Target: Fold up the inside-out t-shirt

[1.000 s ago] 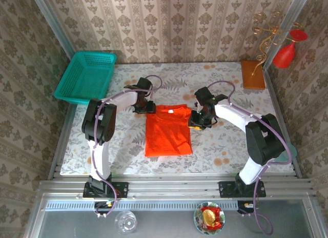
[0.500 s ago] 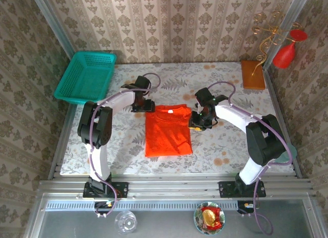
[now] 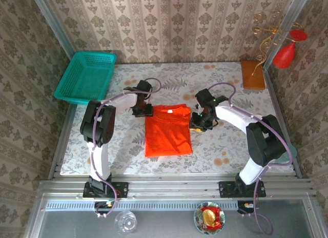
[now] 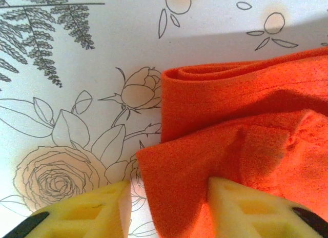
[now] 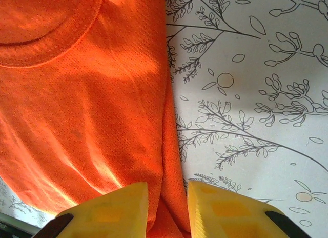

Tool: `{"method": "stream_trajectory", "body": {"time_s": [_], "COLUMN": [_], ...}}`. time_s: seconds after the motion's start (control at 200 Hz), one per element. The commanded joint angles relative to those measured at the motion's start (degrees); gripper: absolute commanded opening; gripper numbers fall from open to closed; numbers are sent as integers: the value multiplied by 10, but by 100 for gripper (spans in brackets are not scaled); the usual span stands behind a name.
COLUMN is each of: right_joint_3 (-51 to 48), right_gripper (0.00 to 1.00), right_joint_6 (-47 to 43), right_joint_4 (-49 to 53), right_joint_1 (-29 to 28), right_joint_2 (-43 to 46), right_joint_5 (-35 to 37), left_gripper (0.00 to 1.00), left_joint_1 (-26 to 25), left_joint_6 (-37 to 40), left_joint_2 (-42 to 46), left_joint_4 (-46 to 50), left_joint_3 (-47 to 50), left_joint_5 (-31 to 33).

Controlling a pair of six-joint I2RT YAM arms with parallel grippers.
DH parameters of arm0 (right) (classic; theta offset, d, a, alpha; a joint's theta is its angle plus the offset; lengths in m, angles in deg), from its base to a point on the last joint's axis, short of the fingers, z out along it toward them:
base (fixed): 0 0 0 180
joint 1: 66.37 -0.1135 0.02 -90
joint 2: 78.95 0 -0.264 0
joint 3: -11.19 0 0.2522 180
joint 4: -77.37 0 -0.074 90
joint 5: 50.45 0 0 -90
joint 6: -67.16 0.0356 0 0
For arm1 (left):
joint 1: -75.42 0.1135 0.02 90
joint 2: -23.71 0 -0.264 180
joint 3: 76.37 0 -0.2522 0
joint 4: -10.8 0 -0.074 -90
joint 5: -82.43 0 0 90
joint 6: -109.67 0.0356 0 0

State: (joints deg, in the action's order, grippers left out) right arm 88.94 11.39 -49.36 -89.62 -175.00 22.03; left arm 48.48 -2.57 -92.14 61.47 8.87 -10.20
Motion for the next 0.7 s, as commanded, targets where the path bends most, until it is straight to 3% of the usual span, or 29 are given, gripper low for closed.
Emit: {"method": "stream_trajectory", "body": {"time_s": [0.0,0.175,0.545,0.695], "right_joint_3": [-7,-6,13,52], "right_gripper": [27,27,27,28], "right_joint_6": [-1,-1,-11,-26], "right_joint_4": [9,8,6,13], "right_joint_1": [-1,-1,3,13], "right_joint_2": [11,8,3,-24], "right_joint_5": [6,4,41,87], "left_gripper": [39,34,9,8], "left_joint_1": [-25,-42,-44,-37], "left_joint_6": [9,12,14,14], "left_joint_2": [-47,-69,-57,-35], "left_joint_4": [0,8,-2,-11], "left_joint_3": [-12,-25,-15,0], "left_joint_5": [-1,5,3,-12]}}
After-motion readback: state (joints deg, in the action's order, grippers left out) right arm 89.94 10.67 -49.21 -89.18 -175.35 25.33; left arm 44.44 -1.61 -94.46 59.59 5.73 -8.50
